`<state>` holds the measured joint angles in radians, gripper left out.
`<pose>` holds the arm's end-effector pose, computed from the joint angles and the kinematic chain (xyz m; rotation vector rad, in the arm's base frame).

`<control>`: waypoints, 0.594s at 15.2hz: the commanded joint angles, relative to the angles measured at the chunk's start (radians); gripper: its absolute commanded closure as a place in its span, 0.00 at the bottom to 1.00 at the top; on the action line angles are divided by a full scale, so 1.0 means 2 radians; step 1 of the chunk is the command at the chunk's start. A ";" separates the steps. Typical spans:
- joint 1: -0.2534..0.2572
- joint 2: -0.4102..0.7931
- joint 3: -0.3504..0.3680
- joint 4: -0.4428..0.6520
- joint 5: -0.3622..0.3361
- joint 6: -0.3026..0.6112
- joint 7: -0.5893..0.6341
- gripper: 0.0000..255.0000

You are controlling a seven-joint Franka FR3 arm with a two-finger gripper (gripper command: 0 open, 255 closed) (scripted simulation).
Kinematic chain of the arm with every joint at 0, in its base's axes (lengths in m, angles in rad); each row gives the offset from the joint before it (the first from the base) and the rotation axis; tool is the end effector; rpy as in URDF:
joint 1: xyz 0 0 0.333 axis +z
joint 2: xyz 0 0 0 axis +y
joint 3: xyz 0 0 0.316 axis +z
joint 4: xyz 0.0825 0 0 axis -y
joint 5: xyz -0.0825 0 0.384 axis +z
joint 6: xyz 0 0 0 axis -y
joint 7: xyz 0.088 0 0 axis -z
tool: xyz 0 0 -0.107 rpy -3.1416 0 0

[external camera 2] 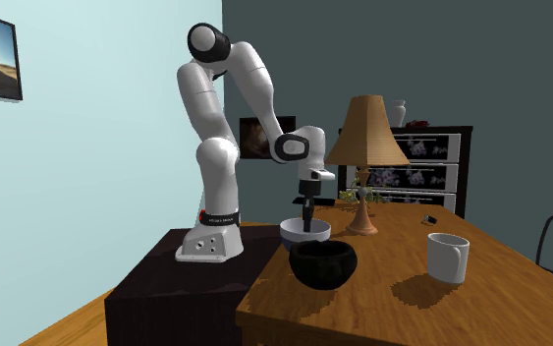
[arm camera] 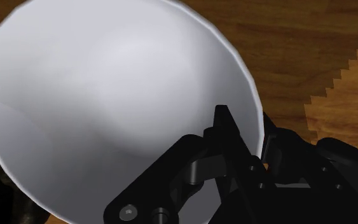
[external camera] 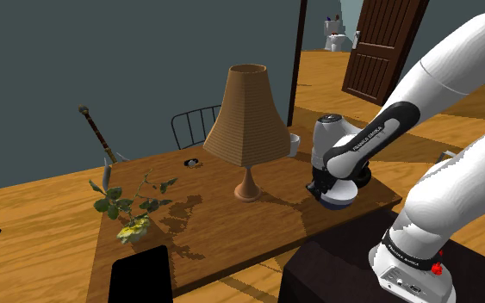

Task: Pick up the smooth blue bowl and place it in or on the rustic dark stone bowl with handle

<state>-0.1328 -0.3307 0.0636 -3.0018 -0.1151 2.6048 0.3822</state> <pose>0.3028 -0.0215 0.2409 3.0069 -0.5388 -0.0846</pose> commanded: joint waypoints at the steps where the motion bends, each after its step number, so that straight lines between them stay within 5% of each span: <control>1: 0.000 0.000 0.000 0.000 0.000 0.000 0.000 1.00; 9: 0.004 -0.021 -0.002 0.002 0.005 -0.023 -0.005 1.00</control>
<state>-0.1279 -0.3580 0.0612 -3.0000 -0.1083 2.5766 0.3765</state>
